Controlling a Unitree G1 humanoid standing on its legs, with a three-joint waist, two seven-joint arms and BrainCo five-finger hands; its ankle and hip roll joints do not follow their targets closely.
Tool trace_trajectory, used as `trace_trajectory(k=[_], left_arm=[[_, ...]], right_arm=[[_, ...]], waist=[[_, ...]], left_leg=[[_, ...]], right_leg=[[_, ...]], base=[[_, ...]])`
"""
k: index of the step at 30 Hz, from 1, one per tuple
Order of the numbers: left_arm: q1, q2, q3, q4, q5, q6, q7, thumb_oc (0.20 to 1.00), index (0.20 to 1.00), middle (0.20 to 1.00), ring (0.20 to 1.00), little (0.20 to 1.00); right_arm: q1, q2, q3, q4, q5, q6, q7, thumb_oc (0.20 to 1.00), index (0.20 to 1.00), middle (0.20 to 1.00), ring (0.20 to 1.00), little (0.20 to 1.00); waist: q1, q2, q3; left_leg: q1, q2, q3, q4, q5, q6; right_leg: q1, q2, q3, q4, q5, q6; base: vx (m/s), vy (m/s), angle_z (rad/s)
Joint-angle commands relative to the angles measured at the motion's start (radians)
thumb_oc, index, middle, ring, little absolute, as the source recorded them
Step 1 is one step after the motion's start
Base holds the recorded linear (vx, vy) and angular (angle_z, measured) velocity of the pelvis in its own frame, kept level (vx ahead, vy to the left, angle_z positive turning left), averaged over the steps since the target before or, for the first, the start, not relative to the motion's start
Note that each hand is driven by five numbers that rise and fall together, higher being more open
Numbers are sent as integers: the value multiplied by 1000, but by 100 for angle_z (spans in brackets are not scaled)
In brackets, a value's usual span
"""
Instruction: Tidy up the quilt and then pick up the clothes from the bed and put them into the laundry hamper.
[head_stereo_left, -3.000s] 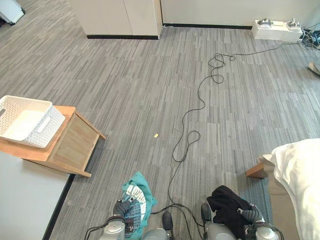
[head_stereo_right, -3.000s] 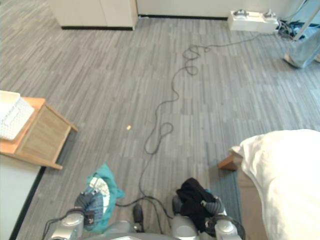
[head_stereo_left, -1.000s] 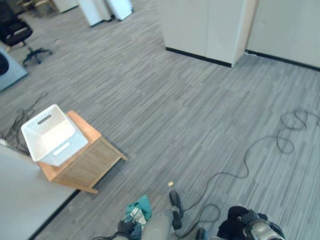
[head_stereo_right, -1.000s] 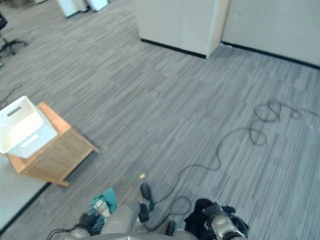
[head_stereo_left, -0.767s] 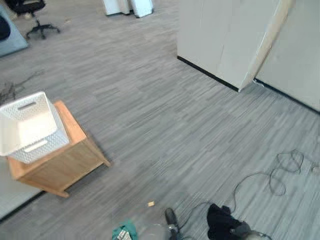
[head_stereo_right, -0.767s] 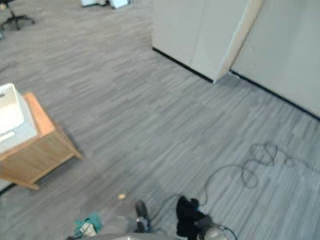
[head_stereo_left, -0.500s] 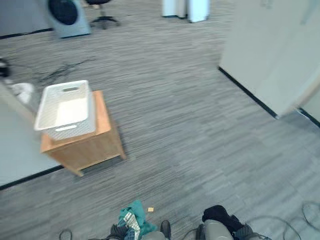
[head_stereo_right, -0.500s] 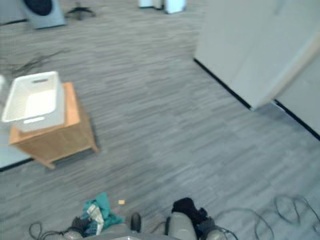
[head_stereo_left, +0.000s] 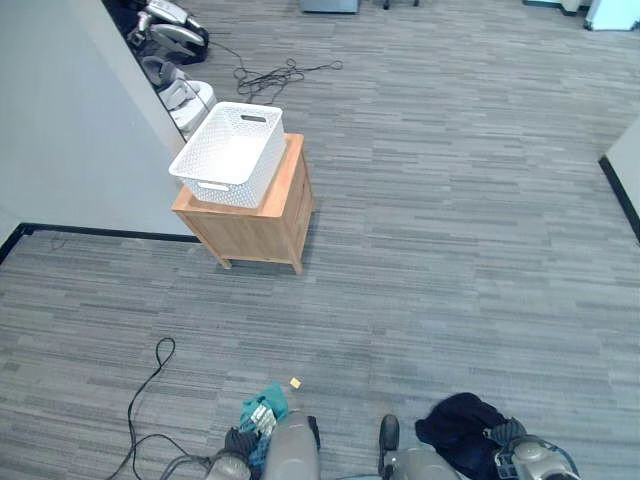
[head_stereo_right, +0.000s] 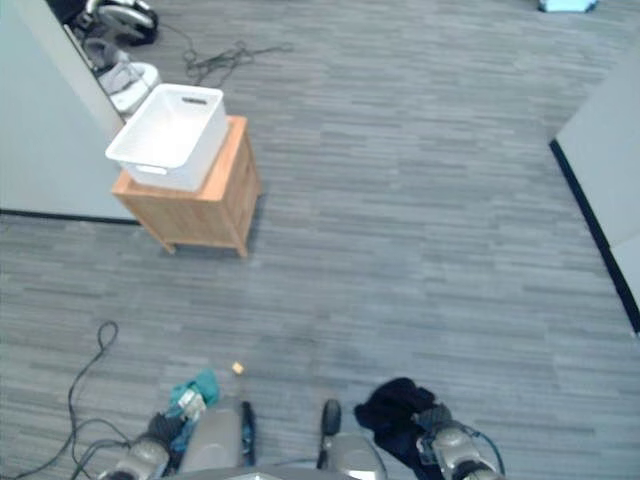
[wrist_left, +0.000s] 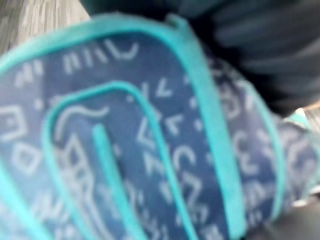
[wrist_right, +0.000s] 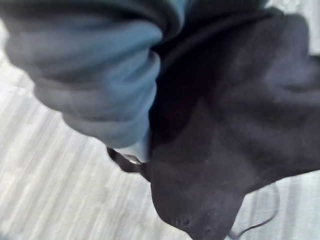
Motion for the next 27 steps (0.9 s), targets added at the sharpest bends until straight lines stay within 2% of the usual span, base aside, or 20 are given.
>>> trace_trajectory(k=[1, 2, 3, 5, 6, 7, 8, 9, 10, 11, 14, 15, 16, 17, 18, 22, 24, 25, 26, 27], left_arm=[[-5, -1, -9, 32, -5, -4, 12, 200, 200, 200, 200, 200], [1, -3, -2, 39, -9, -1, 16, 200, 200, 200, 200, 200], [3, -2, -2, 40, -10, -1, 16, 200, 200, 200, 200, 200], [30, 3, 24, 64, -16, 8, 12, 200, 200, 200, 200, 200], [27, 2, 26, 73, -12, 12, 10, 200, 200, 200, 200, 200], [24, 7, 30, 77, 2, 19, 11, 200, 200, 200, 200, 200], [15, 15, 23, 83, 27, 25, 11, 200, 200, 200, 200, 200], [8, 24, 18, 88, 39, 27, 12, 200, 200, 200, 200, 200], [-1, 32, 12, 89, 48, 29, 9, 200, 200, 200, 200, 200], [-11, 42, 1, 82, 57, 27, 9, 200, 200, 200, 200, 200], [-37, 49, -24, 36, 49, 9, 9, 200, 200, 200, 200, 200], [-51, 50, -37, 6, 43, -3, 12, 200, 200, 200, 200, 200], [-62, 48, -39, -1, 36, -12, 13, 200, 200, 200, 200, 200], [-62, 48, -39, -1, 36, -13, 13, 200, 200, 200, 200, 200], [-84, 47, -32, -11, 26, -25, 20, 200, 200, 200, 200, 200], [-82, 43, -31, -8, 20, -38, 26, 200, 200, 200, 200, 200], [-69, 32, -24, 2, 2, -38, 24, 200, 200, 200, 200, 200], [-64, 28, -17, 3, -13, -35, 29, 200, 200, 200, 200, 200], [-65, 32, -20, -12, -25, -34, 36, 200, 200, 200, 200, 200], [-65, 32, -20, -12, -25, -33, 36, 200, 200, 200, 200, 200]], right_arm=[[5, -46, 15, -28, -30, -2, -5, 200, 200, 200, 200, 200], [7, -36, 24, -30, -34, -1, -7, 200, 200, 200, 200, 200], [8, -34, 25, -30, -34, -1, -8, 200, 200, 200, 200, 200], [41, 1, 46, -60, -46, -3, 4, 200, 200, 200, 200, 200], [45, 13, 46, -62, -39, -10, 5, 200, 200, 200, 200, 200], [49, 24, 38, -71, -32, -9, 6, 200, 200, 200, 200, 200], [53, 30, 37, -75, -23, -6, 14, 200, 200, 200, 200, 200], [53, 37, 37, -86, -14, -10, 17, 200, 200, 200, 200, 200], [51, 40, 36, -97, -11, -12, 21, 200, 200, 200, 200, 200], [51, 40, 42, -104, -17, -13, 22, 200, 200, 200, 200, 200], [51, 32, 51, -106, -27, -14, 19, 200, 200, 200, 200, 200], [45, 23, 54, -107, -26, -13, 20, 200, 200, 200, 200, 200], [41, 18, 54, -105, -25, -12, 19, 200, 200, 200, 200, 200], [41, 18, 54, -105, -25, -12, 19, 200, 200, 200, 200, 200], [38, 18, 52, -98, -31, -7, 24, 200, 200, 200, 200, 200], [37, 22, 61, -60, -39, -1, 29, 200, 200, 200, 200, 200], [25, 13, 63, -37, -43, -4, 33, 200, 200, 200, 200, 200], [19, 5, 67, -32, -44, -5, 30, 200, 200, 200, 200, 200], [10, -8, 65, -41, -25, -7, 20, 200, 200, 200, 200, 200], [9, -8, 65, -41, -25, -7, 20, 200, 200, 200, 200, 200]], waist=[[14, 56, -26], [22, 54, -34], [19, 46, -34], [47, 36, -66], [46, 24, -68], [32, 17, -61], [17, 13, -51], [3, 13, -41], [-8, 29, -38], [-20, 38, -31], [-52, 64, -9], [-68, 64, -4], [-80, 60, -8], [-80, 61, -8], [-105, 63, -11], [-113, 62, -26], [-116, 72, -21], [-104, 70, -1], [-79, 35, 32], [-82, 37, 32]], left_leg=[[51, -20, 37, -196, 41, -2], [39, -17, 53, -269, 64, -7], [48, -28, 54, -279, 65, -6], [74, -35, 24, -358, 104, 31], [86, -50, 22, -353, 102, 46], [122, -61, 26, -359, 85, 56], [164, -69, 25, -364, 66, 68], [214, -69, 25, -388, 51, 75], [263, -50, 24, -409, 40, 76], [302, -44, 14, -421, 26, 74], [375, -41, -37, -421, -13, 59], [407, -41, -63, -421, -33, 42], [429, -43, -84, -421, -56, 29], [429, -42, -85, -421, -55, 29], [472, -27, -124, -421, -92, 2], [535, -1, -174, -407, -127, -19], [491, 41, -185, -243, -62, -39], [411, 72, -190, -83, 12, -44], [256, 111, -154, 171, 84, -13], [250, 113, -158, 179, 81, -13]], right_leg=[[149, -8, 87, 56, -223, 115], [176, -3, 85, 58, -237, 118], [181, -11, 82, 58, -243, 121], [194, 16, 92, 177, -261, 132], [165, 23, 90, 307, -230, 159], [117, 24, 96, 438, -172, 199], [61, 18, 107, 556, -82, 235], [12, 3, 101, 650, -31, 253], [-55, -12, 83, 734, 10, 252], [-96, -31, 58, 754, -12, 230], [-195, -20, 17, 618, -103, 179], [-195, -19, 39, 401, -120, 169], [-198, -26, 77, 247, -108, 172], [-196, -25, 76, 241, -104, 172], [-253, -50, 196, 98, -52, 194], [-268, -41, 248, 114, -34, 201], [-240, -31, 223, 133, -23, 175], [-209, -29, 206, 130, -31, 149], [-147, -49, 155, 112, -52, 101], [-147, -48, 152, 112, -52, 101]], base=[[671, 101, 25], [481, 70, 15], [669, 81, 5], [740, 141, -7], [534, 157, -22], [470, 132, -38], [476, 114, -29], [494, 96, -9], [582, 90, -3], [575, 73, 3], [626, -35, 31], [786, -194, 67], [580, -166, 79], [660, -254, 61], [447, -179, 44], [520, -219, 78], [465, -312, 61], [388, -557, 83], [257, -445, 77], [289, -416, 82]])
